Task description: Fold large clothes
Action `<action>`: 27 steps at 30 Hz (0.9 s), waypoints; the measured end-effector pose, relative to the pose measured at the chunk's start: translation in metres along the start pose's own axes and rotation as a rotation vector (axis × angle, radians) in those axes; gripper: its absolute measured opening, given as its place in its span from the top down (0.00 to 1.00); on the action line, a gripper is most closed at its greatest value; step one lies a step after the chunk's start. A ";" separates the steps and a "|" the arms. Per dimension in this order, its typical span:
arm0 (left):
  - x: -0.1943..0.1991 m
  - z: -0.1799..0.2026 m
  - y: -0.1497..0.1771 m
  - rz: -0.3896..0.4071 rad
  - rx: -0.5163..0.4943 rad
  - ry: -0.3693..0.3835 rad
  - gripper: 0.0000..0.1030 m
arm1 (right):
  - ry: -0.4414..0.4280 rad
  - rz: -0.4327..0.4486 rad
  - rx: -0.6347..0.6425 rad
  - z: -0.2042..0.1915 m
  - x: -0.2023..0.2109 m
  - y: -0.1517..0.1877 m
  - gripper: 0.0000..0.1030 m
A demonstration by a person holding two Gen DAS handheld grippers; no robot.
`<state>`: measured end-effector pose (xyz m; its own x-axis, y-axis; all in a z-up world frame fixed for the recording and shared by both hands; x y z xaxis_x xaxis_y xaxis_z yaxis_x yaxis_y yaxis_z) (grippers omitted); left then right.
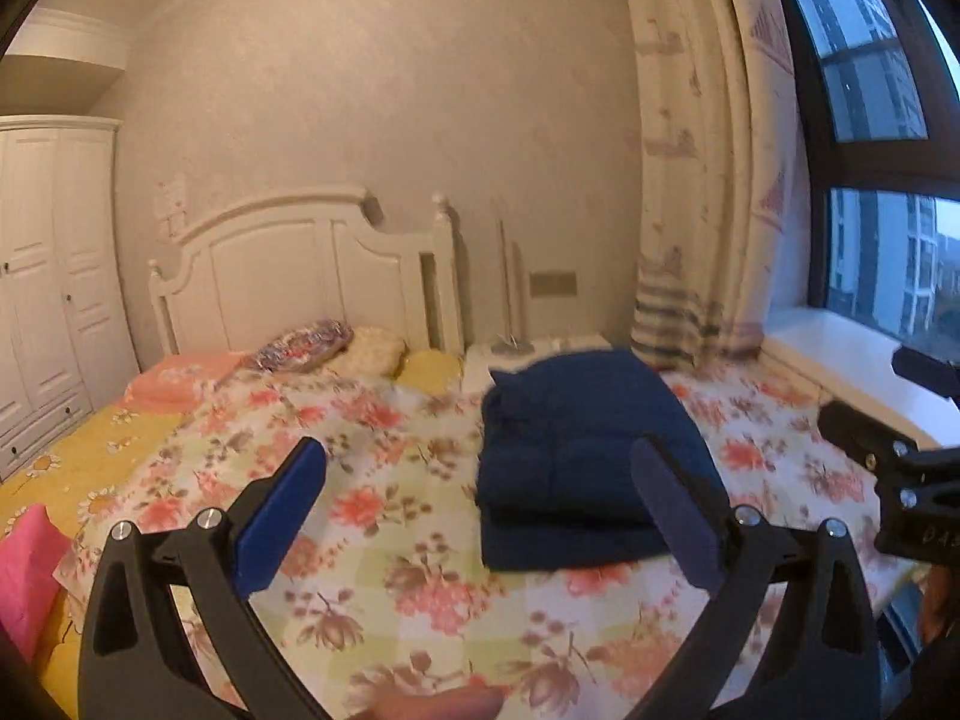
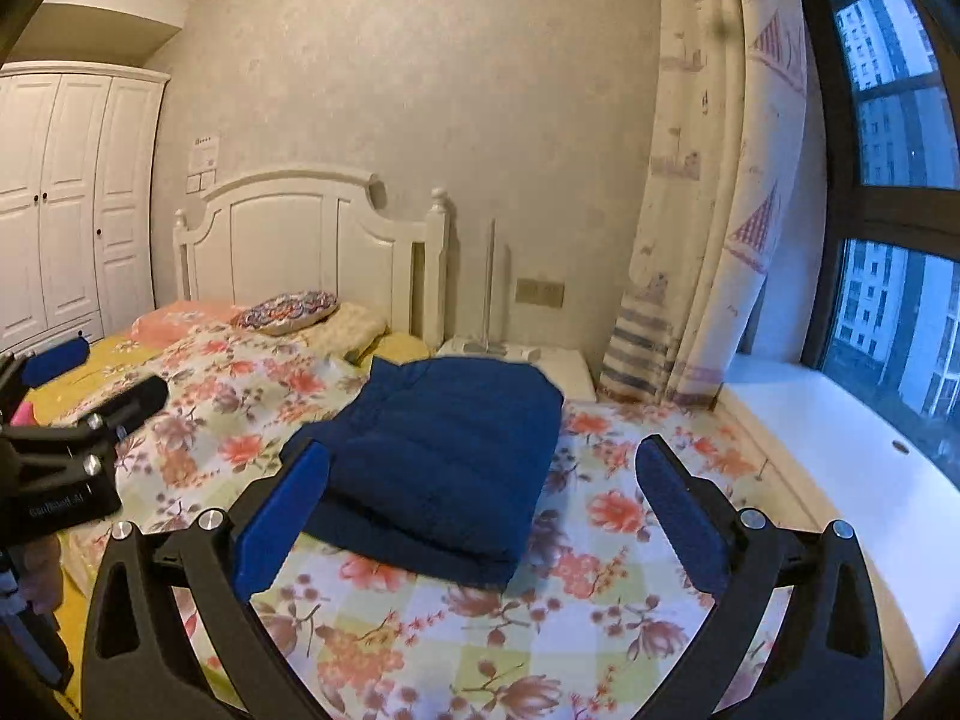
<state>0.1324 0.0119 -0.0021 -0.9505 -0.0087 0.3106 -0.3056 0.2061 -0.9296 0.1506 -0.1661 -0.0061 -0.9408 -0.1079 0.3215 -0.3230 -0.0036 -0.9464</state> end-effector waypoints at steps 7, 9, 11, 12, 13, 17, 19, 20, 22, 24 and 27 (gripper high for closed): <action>-0.010 0.009 0.013 -0.036 0.000 0.023 0.02 | -0.002 -0.037 -0.035 0.005 -0.008 0.009 0.04; -0.010 0.010 0.013 -0.031 -0.003 0.026 0.02 | -0.003 -0.039 -0.040 0.005 -0.008 0.009 0.04; -0.009 0.012 0.013 -0.027 -0.008 0.025 0.02 | -0.001 -0.038 -0.040 0.004 -0.008 0.010 0.04; -0.007 0.013 0.012 -0.027 -0.010 0.024 0.02 | -0.003 -0.040 -0.040 0.005 -0.008 0.010 0.04; -0.007 0.014 0.013 -0.026 -0.010 0.025 0.02 | -0.006 -0.040 -0.040 0.005 -0.008 0.010 0.04; -0.006 0.014 0.013 -0.028 -0.008 0.025 0.02 | -0.004 -0.039 -0.041 0.004 -0.008 0.009 0.04; -0.006 0.014 0.013 -0.028 -0.007 0.027 0.02 | -0.003 -0.039 -0.042 0.004 -0.008 0.010 0.04; -0.006 0.014 0.013 -0.029 -0.008 0.028 0.02 | -0.003 -0.040 -0.041 0.005 -0.008 0.010 0.04; -0.005 0.015 0.014 -0.029 -0.009 0.030 0.02 | -0.002 -0.042 -0.042 0.005 -0.008 0.010 0.04; -0.004 0.016 0.014 -0.029 -0.010 0.031 0.02 | -0.001 -0.044 -0.043 0.004 -0.008 0.011 0.04; -0.004 0.016 0.013 -0.030 -0.008 0.031 0.02 | 0.000 -0.046 -0.043 0.002 -0.008 0.012 0.04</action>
<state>0.1317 -0.0005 -0.0190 -0.9386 0.0154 0.3446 -0.3336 0.2143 -0.9180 0.1540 -0.1670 -0.0201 -0.9248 -0.1084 0.3646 -0.3700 0.0340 -0.9284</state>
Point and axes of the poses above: each gripper's, at about its wrist camera, not at the fingertips, and x roughly against the way its jaws point, z to its right, y to its underside, the point moved 9 cm from there along -x, roughly the way its jaws point, and after that the axes turned 8 degrees about -x, right-handed, at the moved point
